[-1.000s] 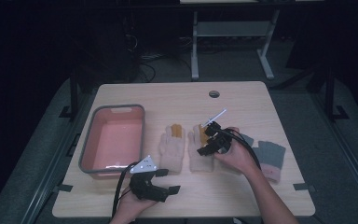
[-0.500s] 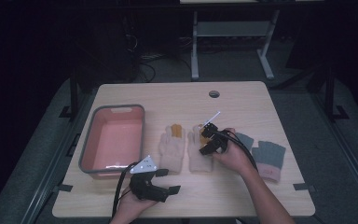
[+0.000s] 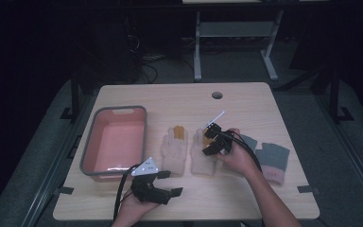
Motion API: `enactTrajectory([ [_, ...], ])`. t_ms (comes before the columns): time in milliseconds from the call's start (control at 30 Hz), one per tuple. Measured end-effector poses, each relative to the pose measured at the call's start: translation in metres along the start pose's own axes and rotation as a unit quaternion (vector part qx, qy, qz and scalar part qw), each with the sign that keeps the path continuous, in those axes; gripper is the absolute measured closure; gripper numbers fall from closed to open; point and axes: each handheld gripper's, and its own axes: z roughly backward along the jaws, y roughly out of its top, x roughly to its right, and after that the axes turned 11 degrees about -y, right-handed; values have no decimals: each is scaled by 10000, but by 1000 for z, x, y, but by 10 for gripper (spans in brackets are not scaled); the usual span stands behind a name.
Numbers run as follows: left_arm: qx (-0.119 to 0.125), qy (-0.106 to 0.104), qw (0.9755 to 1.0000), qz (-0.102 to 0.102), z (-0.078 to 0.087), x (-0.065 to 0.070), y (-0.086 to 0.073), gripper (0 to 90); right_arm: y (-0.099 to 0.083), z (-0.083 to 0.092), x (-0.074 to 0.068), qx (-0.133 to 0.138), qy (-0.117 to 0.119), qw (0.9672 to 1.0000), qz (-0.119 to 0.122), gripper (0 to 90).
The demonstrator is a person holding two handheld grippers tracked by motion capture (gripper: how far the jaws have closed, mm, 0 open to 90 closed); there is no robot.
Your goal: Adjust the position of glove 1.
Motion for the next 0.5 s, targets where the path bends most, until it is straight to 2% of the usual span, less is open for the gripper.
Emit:
enactTrajectory([
  [300,42,19,10000,-20,1,3,0,187,11,27,-7,233,-50,9996,145,625],
  [400,59,18,10000,57,2,3,0,187,15,35,-10,315,-30,9993,188,625],
  [500,14,24,10000,9,3,2,-1,187,22,44,-13,398,-8,9989,234,625],
])
